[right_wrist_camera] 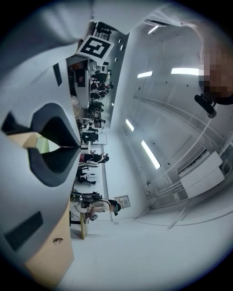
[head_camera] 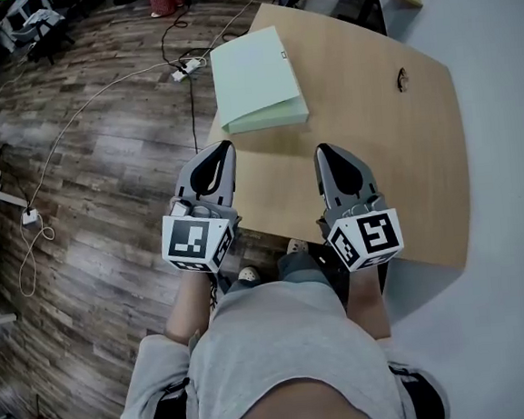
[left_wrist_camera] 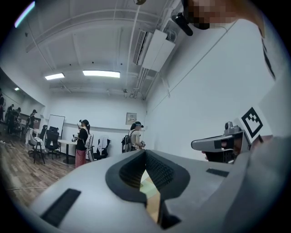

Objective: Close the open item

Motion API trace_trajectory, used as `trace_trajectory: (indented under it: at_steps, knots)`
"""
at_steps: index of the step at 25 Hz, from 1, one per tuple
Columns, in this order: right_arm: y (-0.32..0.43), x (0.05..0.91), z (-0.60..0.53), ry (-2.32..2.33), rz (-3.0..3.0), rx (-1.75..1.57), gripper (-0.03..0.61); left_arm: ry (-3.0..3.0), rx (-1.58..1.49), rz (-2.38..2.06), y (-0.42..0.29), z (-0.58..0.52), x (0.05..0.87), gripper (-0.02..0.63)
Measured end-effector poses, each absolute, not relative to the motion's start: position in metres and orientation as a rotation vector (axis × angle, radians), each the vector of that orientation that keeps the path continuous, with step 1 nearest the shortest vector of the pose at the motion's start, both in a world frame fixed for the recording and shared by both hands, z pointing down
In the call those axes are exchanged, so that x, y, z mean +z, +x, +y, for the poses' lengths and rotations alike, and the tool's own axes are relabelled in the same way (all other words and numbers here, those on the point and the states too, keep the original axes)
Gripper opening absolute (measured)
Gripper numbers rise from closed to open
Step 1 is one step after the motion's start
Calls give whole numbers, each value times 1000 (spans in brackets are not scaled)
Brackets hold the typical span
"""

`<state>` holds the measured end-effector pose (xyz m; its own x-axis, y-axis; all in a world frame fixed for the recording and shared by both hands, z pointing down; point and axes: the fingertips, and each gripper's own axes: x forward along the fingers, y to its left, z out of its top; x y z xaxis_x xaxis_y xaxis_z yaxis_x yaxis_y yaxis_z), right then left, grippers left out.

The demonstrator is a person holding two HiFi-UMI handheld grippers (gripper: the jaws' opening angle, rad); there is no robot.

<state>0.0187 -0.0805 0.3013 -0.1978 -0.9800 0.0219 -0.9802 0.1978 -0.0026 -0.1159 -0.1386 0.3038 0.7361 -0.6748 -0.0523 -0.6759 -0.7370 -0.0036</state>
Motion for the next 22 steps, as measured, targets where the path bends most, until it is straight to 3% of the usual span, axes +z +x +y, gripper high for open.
trace_trajectory:
  at_steps: [22]
  knots:
    - [101,298,-165,1748,-2574,29,11,-2801,26,1383,-49,-190,303,16]
